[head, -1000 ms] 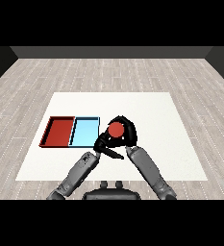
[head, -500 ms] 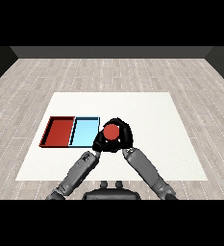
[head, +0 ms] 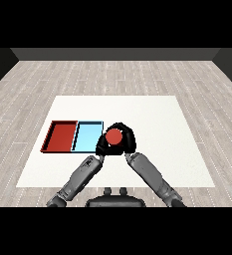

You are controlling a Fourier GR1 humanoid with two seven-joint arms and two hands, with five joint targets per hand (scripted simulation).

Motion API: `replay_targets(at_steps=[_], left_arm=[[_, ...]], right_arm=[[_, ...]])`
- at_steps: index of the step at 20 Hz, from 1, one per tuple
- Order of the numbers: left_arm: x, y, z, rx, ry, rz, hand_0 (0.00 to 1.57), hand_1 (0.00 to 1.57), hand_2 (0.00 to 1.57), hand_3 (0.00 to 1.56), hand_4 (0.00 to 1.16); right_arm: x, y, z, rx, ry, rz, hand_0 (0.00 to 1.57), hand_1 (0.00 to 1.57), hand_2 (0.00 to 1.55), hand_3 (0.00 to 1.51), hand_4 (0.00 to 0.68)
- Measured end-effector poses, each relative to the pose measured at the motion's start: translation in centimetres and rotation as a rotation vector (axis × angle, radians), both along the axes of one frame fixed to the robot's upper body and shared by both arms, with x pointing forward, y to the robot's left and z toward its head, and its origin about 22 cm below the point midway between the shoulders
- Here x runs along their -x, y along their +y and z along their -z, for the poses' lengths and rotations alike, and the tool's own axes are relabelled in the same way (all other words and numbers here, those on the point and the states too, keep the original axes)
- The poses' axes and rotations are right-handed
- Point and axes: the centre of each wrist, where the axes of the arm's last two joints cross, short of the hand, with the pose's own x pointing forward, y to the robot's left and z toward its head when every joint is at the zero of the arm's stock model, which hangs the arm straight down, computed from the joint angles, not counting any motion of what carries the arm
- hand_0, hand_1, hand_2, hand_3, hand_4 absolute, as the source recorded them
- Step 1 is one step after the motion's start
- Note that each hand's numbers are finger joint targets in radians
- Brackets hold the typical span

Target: Pick the red can and put it in the red box

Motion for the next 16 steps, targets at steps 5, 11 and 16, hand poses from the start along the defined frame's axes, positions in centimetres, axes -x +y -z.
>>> replay_targets(at_steps=[5,11,16], left_arm=[[-0.11,-0.11,-0.51,0.015,-0.015,-0.02,1.57,1.57,1.57,1.49,1.13],[-0.11,-0.52,-0.01,0.002,-0.012,-0.037,1.57,1.57,1.57,1.5,1.13],[-0.04,-0.37,-0.08,-0.004,-0.015,-0.041,1.57,1.57,1.57,1.49,1.13]], right_arm=[[-0.03,-0.02,-0.88,-0.003,0.007,0.009,1.57,1.57,1.46,1.39,0.63],[-0.11,-0.37,-0.37,0.046,0.037,0.0,0.0,0.0,0.0,0.0,0.0],[-0.08,-0.34,-0.37,0.108,0.059,-0.016,0.0,0.0,0.0,0.0,0.0]])
